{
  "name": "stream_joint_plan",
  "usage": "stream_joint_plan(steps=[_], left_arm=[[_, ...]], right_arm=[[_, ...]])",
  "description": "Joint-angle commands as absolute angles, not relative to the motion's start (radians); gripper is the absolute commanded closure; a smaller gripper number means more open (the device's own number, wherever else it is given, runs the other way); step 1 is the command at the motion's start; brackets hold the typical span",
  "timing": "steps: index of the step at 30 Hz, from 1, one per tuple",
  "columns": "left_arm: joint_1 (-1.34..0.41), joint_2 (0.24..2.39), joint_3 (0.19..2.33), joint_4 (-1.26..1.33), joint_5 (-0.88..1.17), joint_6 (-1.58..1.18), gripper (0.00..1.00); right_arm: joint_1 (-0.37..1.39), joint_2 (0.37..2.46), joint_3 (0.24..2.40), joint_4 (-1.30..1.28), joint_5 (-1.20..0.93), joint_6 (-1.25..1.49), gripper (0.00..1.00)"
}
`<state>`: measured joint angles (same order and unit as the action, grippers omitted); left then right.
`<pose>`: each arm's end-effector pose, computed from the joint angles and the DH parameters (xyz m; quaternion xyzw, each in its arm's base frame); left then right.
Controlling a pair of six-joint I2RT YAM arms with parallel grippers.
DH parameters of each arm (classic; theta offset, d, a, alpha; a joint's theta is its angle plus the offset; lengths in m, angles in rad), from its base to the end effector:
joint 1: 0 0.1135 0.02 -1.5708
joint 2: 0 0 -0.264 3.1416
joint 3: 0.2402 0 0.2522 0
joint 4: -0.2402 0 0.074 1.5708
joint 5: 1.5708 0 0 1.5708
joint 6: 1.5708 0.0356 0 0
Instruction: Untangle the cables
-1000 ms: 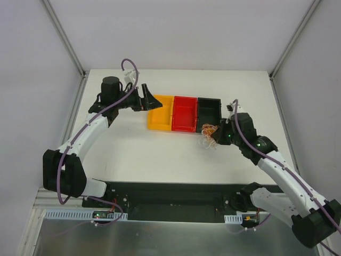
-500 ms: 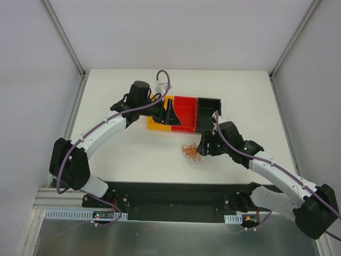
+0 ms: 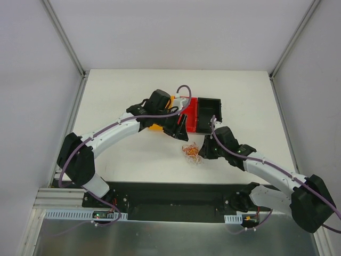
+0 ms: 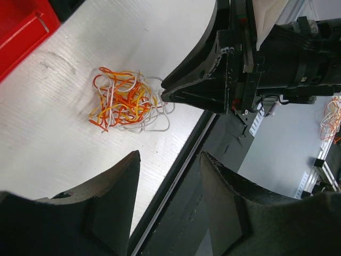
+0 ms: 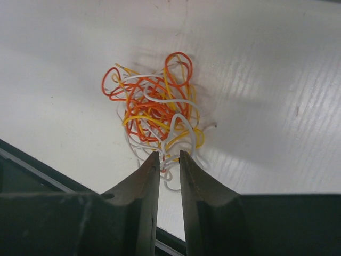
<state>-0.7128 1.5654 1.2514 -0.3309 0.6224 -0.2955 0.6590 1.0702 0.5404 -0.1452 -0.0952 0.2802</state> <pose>0.2530 -0.2461 0.2970 0.3102 0.8050 -0.4453 0.2399 0.1722 0.1377 0.2047 -0.1897 0.8804 0.2340 0.3663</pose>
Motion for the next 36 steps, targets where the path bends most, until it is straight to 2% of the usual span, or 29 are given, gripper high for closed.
stream_joint_plan(steps=[1,13,19,21,22,23,29,32,36], left_arm=[[-0.707,1.562,1.296,-0.351,0.617,-0.259,0.52],[-0.733,1.591,1.299,-0.350,0.634,-0.258,0.48],[-0.762,1.603,1.301,-0.356,0.609,-0.246,0.39],[-0.772,1.605,1.301,-0.360,0.591,-0.229,0.31],[-0.778,1.608,1.301,-0.359,0.572,-0.239,0.29],[-0.778,1.612,1.302,-0.359,0.554,-0.265,0.27],[-0.822,1.608,1.260,-0.345,0.424,-0.440,0.17],[-0.833,1.563,1.142,-0.229,0.355,-0.552,0.08],[-0.879,1.494,1.011,-0.050,0.235,-0.641,0.05]], right_arm=[[0.660,1.043,0.515,-0.115,0.033,0.311,0.76],[0.657,1.075,0.522,-0.130,0.103,0.310,0.73],[0.657,1.143,0.497,-0.019,-0.040,0.313,0.73],[0.658,1.155,0.500,-0.008,-0.049,0.304,0.85],[0.657,1.154,0.505,-0.009,-0.052,0.299,0.95],[0.657,1.146,0.511,-0.017,-0.054,0.295,1.00],[0.658,0.974,0.514,-0.049,-0.098,0.273,0.99],[0.658,0.899,0.500,-0.049,-0.139,0.275,0.99],[0.658,0.818,0.509,-0.057,-0.169,0.288,0.99]])
